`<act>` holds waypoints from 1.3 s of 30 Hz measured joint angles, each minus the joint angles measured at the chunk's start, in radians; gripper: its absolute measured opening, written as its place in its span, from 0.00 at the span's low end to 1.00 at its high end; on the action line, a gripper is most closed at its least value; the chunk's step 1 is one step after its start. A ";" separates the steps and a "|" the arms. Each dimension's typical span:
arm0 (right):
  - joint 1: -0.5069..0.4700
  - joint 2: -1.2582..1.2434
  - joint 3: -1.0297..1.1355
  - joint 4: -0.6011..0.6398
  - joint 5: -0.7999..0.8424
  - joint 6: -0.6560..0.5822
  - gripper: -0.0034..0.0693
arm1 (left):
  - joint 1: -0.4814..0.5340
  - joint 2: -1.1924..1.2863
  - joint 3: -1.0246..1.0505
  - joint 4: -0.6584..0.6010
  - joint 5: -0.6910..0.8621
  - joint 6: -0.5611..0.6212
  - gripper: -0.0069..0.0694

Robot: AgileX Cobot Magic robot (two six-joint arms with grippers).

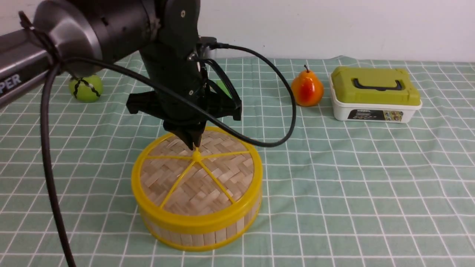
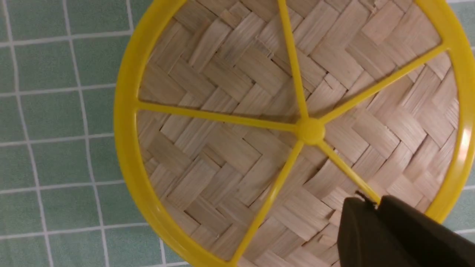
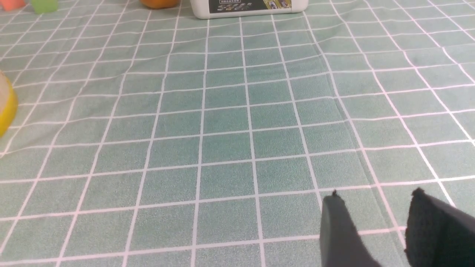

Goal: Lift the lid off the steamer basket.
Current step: Use the left arm to lift the lid of the steamer

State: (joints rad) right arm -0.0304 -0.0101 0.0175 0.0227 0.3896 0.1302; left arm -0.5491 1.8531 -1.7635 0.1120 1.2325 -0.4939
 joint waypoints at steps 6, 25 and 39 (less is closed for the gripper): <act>0.000 0.000 0.000 0.000 0.000 0.000 0.38 | 0.000 0.067 0.000 0.048 -0.001 -0.002 0.47; 0.000 0.000 0.000 0.000 0.000 0.000 0.38 | 0.000 0.153 -0.002 0.102 -0.062 -0.002 0.54; 0.000 0.000 0.000 0.000 0.000 0.000 0.38 | -0.001 0.162 -0.014 0.109 -0.063 -0.002 0.24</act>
State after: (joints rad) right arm -0.0304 -0.0101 0.0175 0.0227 0.3896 0.1302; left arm -0.5502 2.0147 -1.7775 0.2214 1.1693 -0.4958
